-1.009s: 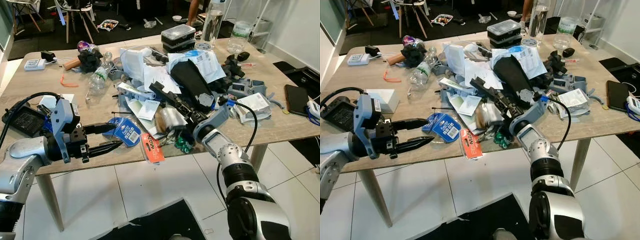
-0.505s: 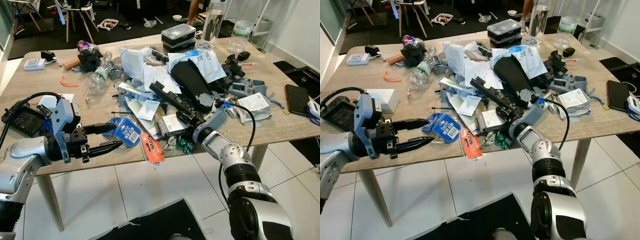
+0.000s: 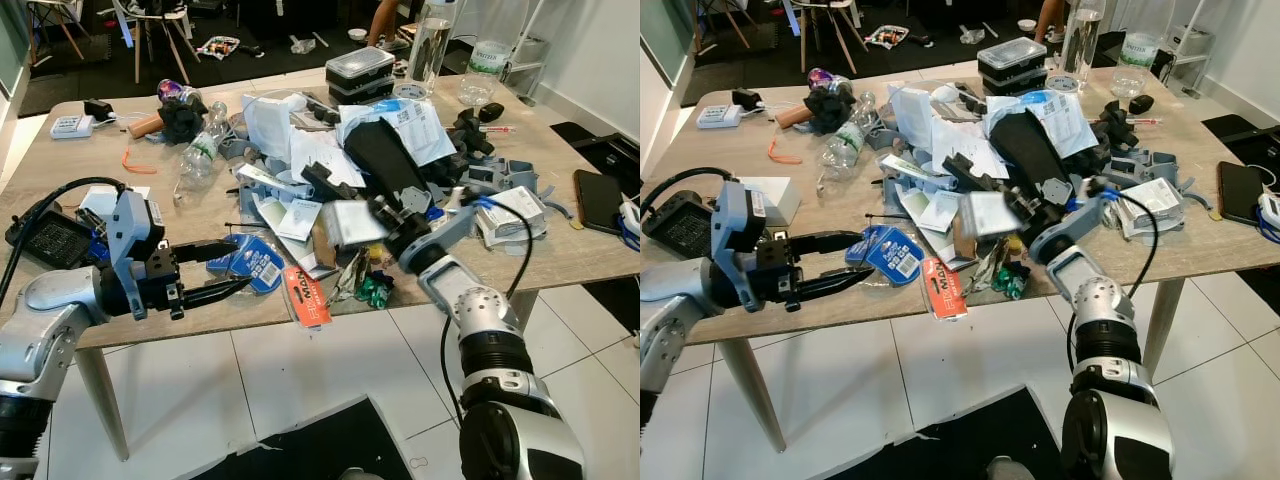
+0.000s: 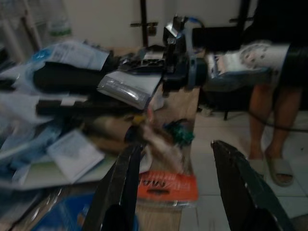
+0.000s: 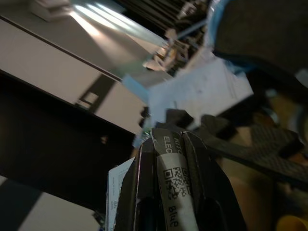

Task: Picking trash to rubbish bin

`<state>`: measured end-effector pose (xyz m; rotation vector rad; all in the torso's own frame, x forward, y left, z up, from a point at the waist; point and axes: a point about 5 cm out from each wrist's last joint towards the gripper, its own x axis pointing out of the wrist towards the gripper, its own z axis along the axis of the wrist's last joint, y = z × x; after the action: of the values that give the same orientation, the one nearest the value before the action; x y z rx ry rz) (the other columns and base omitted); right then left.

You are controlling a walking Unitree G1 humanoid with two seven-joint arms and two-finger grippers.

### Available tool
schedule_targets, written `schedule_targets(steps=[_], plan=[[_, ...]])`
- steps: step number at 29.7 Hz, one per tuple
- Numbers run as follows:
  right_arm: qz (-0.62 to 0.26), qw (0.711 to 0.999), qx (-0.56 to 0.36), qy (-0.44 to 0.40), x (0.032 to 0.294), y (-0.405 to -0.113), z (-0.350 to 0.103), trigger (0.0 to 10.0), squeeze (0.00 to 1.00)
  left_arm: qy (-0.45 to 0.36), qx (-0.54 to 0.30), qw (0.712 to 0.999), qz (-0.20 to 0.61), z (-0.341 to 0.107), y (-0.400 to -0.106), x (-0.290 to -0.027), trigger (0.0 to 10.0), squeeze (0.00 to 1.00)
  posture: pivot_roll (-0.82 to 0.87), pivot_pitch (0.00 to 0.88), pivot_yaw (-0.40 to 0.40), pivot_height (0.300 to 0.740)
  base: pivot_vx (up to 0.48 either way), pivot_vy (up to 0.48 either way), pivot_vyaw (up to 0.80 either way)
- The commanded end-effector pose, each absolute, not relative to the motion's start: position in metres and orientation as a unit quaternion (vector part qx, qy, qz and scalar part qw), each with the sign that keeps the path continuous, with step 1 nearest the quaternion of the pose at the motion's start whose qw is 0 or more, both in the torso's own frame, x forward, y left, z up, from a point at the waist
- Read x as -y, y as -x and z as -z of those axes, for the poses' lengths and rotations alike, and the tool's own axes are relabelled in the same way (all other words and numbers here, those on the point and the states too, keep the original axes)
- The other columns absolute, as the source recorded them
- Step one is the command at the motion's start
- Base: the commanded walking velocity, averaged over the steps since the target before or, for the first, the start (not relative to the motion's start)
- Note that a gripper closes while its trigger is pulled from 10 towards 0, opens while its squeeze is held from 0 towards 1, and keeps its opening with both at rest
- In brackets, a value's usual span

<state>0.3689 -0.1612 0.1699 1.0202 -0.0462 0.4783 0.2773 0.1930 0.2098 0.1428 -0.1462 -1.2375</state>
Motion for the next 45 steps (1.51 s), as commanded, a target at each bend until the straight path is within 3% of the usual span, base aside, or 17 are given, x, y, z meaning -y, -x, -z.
schedule_targets(steps=[1,2,3,6,14,19,29,45], plan=[[-0.253,0.834,0.039,-0.489,0.160,-0.361,-0.171,8.1,0.00,-0.046,0.105,0.802,0.586,-0.222,-0.275,-0.188,10.0,0.00,0.01,0.113,0.026,0.740,0.000,0.000,0.00],[-0.260,0.834,0.041,-0.486,0.159,-0.360,-0.172,8.1,0.00,-0.042,0.110,0.802,0.586,-0.223,-0.275,-0.187,10.0,0.00,0.01,0.113,0.026,0.740,0.000,0.000,0.00],[-0.273,0.837,0.035,-0.473,0.156,-0.357,-0.171,10.0,0.00,-0.034,0.118,0.803,0.583,-0.225,-0.276,-0.185,10.0,0.00,0.01,0.113,0.026,0.740,0.000,0.000,0.00],[-0.308,0.840,0.021,-0.446,0.148,-0.351,-0.166,10.0,0.00,-0.020,0.123,0.802,0.585,-0.224,-0.276,-0.179,10.0,0.00,0.00,0.115,0.028,0.740,0.000,0.000,0.00],[-0.408,0.791,0.061,-0.452,0.136,-0.323,-0.176,10.0,0.00,0.021,0.126,0.799,0.588,-0.218,-0.273,-0.175,10.0,0.00,0.00,0.115,0.028,0.740,0.000,0.000,0.00],[-0.471,0.757,0.080,-0.446,0.133,-0.301,-0.182,10.0,0.00,0.034,0.095,0.818,0.566,-0.203,-0.275,-0.184,10.0,0.00,0.00,0.116,0.027,0.740,0.000,0.000,0.00],[-0.485,0.747,0.074,-0.449,0.130,-0.291,-0.180,10.0,0.00,0.083,0.059,0.838,0.537,-0.183,-0.275,-0.194,10.0,0.00,0.00,0.116,0.027,0.740,-0.025,0.000,0.00],[-0.482,0.749,0.052,-0.451,0.126,-0.290,-0.174,10.0,0.00,0.118,0.026,0.850,0.513,-0.161,-0.272,-0.202,10.0,0.00,0.01,0.119,0.023,0.740,-0.413,0.000,0.00]])
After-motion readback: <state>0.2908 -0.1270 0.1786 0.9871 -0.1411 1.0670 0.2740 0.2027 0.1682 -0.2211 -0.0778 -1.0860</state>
